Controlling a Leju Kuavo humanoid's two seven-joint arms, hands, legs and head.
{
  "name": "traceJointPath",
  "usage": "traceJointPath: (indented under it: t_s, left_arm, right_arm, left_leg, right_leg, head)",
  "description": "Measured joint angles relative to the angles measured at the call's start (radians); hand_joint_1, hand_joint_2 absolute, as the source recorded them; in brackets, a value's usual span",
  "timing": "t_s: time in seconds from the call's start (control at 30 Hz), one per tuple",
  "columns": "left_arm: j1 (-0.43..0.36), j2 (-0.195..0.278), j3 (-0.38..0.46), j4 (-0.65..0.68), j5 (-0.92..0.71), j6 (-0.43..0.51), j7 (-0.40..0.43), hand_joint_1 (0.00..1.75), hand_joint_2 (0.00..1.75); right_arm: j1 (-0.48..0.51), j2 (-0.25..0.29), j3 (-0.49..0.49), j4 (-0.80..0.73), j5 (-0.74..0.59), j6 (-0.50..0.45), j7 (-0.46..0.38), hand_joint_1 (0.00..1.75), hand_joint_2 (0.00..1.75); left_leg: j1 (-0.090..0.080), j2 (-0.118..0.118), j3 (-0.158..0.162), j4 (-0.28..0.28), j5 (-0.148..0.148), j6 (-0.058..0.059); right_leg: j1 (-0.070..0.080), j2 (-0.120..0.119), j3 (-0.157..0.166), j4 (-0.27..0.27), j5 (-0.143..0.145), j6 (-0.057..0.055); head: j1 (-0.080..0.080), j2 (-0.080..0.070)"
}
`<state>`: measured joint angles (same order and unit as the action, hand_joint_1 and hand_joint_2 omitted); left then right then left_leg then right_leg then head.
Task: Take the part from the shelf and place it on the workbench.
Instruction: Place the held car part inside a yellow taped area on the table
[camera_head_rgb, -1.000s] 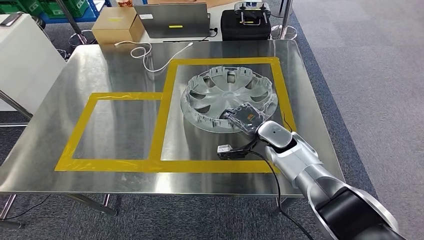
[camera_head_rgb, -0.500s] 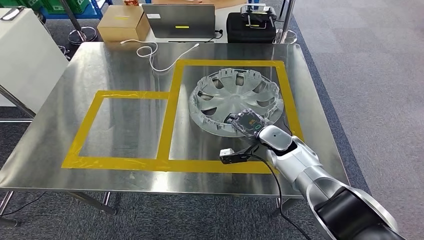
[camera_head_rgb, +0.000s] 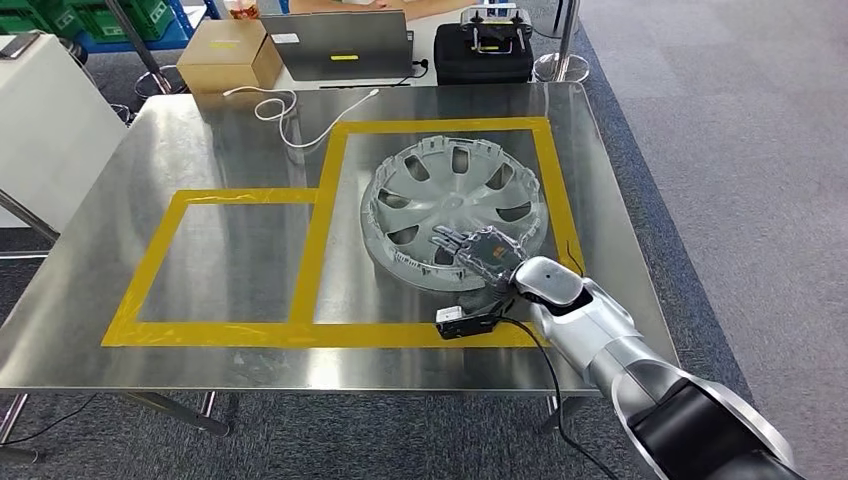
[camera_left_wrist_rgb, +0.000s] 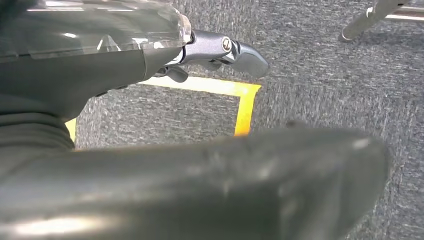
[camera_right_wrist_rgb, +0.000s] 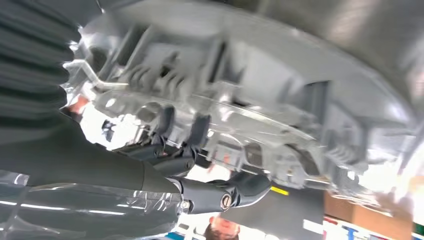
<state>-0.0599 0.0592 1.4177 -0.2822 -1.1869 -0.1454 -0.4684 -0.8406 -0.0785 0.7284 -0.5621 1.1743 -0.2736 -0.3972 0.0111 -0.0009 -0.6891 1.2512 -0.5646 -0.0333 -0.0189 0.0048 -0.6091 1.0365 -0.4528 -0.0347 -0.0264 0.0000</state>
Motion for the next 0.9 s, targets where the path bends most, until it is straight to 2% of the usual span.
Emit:
traceJointPath:
  t_s: [0.03,0.07,0.1,0.17,0.2,0.23,0.3,0.37,0.43,0.5,0.53,0.57,0.6,0.67,0.7,0.73,0.77,0.87,0.9]
  left_arm:
    - [0.0,0.0,0.0,0.0,0.0,0.001,0.001,0.0,0.0]
    - [0.001,0.0,0.0,0.0,0.0,0.001,0.002,0.0,0.0]
    - [0.002,0.0,0.0,0.0,0.0,0.001,0.002,0.0,0.0]
    - [0.002,0.003,0.0,0.0,0.001,0.001,0.001,0.0,0.0]
    - [0.001,0.004,0.0,0.0,0.001,0.001,0.001,0.0,0.0]
    - [0.0,0.006,0.0,0.0,0.001,0.0,0.001,0.0,0.0]
    - [0.0,0.009,0.0,0.0,0.001,0.0,0.0,0.0,0.0]
    - [0.001,0.01,0.0,0.0,0.0,-0.001,-0.001,0.0,0.0]
    - [0.0,0.01,0.0,0.0,-0.001,-0.002,-0.002,0.0,0.0]
    - [-0.001,0.009,0.0,0.001,-0.002,-0.004,-0.002,0.0,0.0]
    - [-0.001,0.009,0.0,0.001,-0.004,-0.005,-0.003,0.0,0.0]
    - [0.0,0.009,0.0,0.001,-0.005,-0.006,-0.004,0.0,0.0]
    - [0.001,0.008,0.0,0.002,-0.006,-0.008,-0.005,0.0,0.0]
    - [0.001,0.008,0.0,0.003,-0.006,-0.01,-0.006,0.0,0.0]
    - [0.0,0.007,0.0,0.003,-0.006,-0.011,-0.007,0.0,0.0]
    - [0.0,0.007,0.0,0.003,-0.006,-0.012,-0.008,0.0,0.0]
    - [-0.001,0.007,0.0,0.003,-0.006,-0.012,-0.008,0.0,0.0]
    - [0.0,0.008,0.0,0.003,-0.006,-0.013,-0.009,0.0,0.0]
    - [0.0,0.008,0.0,0.003,-0.006,-0.012,-0.009,0.0,0.0]
  right_arm:
    - [0.002,0.002,0.002,-0.001,-0.008,0.002,-0.001,0.0,0.0]
    - [0.004,0.002,0.004,-0.002,-0.014,0.002,-0.002,0.0,0.0]
    - [0.005,0.002,0.006,-0.004,-0.019,0.002,-0.003,0.0,0.0]
    - [0.003,0.002,0.008,-0.01,-0.024,0.001,-0.005,0.0,0.0]
    - [0.002,0.002,0.008,-0.013,-0.025,0.001,-0.005,0.0,0.0]
    - [0.002,0.002,0.009,-0.015,-0.028,0.001,-0.007,0.0,0.0]
    - [0.003,0.002,0.012,-0.018,-0.039,0.001,-0.015,0.0,0.0]
    - [0.004,0.0,0.014,-0.021,-0.054,0.001,-0.026,0.0,0.0]
    - [0.004,-0.005,0.015,-0.026,-0.072,-0.002,-0.042,0.0,0.0]
    - [0.013,-0.009,0.013,-0.033,-0.11,-0.009,-0.068,0.0,0.0]
    - [0.023,-0.011,0.01,-0.041,-0.14,-0.011,-0.086,0.0,0.0]
    - [0.034,-0.014,0.003,-0.052,-0.173,-0.012,-0.105,0.0,0.0]
    - [0.045,-0.017,-0.006,-0.064,-0.203,-0.01,-0.121,0.0,0.0]
    - [0.055,-0.021,-0.025,-0.088,-0.239,-0.007,-0.14,0.0,0.0]
    - [0.056,-0.022,-0.032,-0.098,-0.245,-0.006,-0.144,0.0,0.0]
    - [0.057,-0.023,-0.037,-0.106,-0.248,-0.005,-0.146,0.0,0.0]
    - [0.059,-0.024,-0.04,-0.113,-0.251,-0.005,-0.148,0.0,0.0]
    - [0.068,-0.028,-0.053,-0.131,-0.284,-0.002,-0.164,0.0,0.0]
    - [0.075,-0.027,-0.065,-0.145,-0.328,0.005,-0.183,0.0,0.0]
  left_leg:
    - [0.0,0.0,-0.023,0.045,-0.013,-0.001]
    - [0.0,0.0,-0.029,0.055,-0.006,0.001]
    - [0.0,0.0,-0.017,0.025,0.019,0.004]
    - [-0.004,-0.001,0.048,-0.113,0.088,0.019]
    - [-0.007,-0.001,0.078,-0.175,0.111,0.027]
    - [-0.011,-0.001,0.098,-0.215,0.121,0.034]
    - [-0.015,-0.001,0.106,-0.235,0.122,0.041]
    - [-0.01,0.001,0.113,-0.253,0.133,0.049]
    - [-0.005,0.004,0.122,-0.274,0.145,0.058]
    - [-0.006,0.006,0.122,-0.276,0.147,0.062]
    - [-0.006,0.005,0.121,-0.274,0.146,0.062]
    - [-0.005,0.005,0.121,-0.272,0.144,0.061]
    - [-0.005,0.004,0.121,-0.268,0.142,0.059]
    - [-0.003,0.003,0.119,-0.254,0.132,0.051]
    - [-0.005,0.003,0.116,-0.244,0.126,0.045]
    - [-0.007,0.003,0.113,-0.236,0.121,0.04]
    - [-0.008,0.003,0.11,-0.23,0.117,0.035]
    - [-0.006,0.003,0.107,-0.223,0.11,0.023]
    - [-0.005,0.003,0.1,-0.205,0.095,0.017]
  right_leg:
    - [0.002,0.0,0.0,0.0,0.0,-0.001]
    - [0.003,0.0,0.0,0.0,-0.001,-0.001]
    - [0.005,0.0,0.001,0.0,-0.001,-0.001]
    - [0.008,0.001,0.003,0.0,-0.001,-0.001]
    - [0.01,0.002,0.003,0.0,-0.001,0.001]
    - [0.011,0.002,0.002,-0.001,0.0,0.004]
    - [0.011,0.002,0.001,-0.004,0.002,0.014]
    - [0.011,0.001,0.0,0.0,-0.003,0.025]
    - [0.012,0.0,-0.027,0.062,-0.045,0.031]
    - [0.01,0.0,-0.085,0.186,-0.107,0.035]
    - [0.009,0.0,-0.11,0.237,-0.125,0.038]
    - [0.007,0.0,-0.121,0.257,-0.123,0.04]
    - [0.005,-0.001,-0.114,0.239,-0.102,0.042]
    - [0.001,-0.004,-0.055,0.117,-0.037,0.044]
    - [0.001,-0.004,-0.027,0.06,-0.015,0.042]
    - [0.002,-0.004,-0.009,0.022,-0.004,0.038]
    - [0.004,-0.002,-0.003,0.009,-0.005,0.032]
    - [0.005,0.001,-0.005,0.007,-0.002,0.014]
    - [0.004,0.0,-0.004,0.005,-0.001,0.008]
  head:
    - [0.0,0.0]
    - [0.0,0.0]
    - [0.0,0.0]
    - [0.0,0.0]
    - [0.001,0.0]
    - [0.001,0.0]
    - [0.001,0.0]
    - [0.002,0.0]
    - [0.005,0.0]
    - [0.007,0.0]
    - [0.007,0.0]
    - [0.007,0.0]
    - [0.007,0.0]
    - [0.007,0.0]
    - [0.006,0.0]
    - [0.006,0.0]
    - [0.005,0.0]
    - [0.004,0.0]
    - [0.003,0.0]
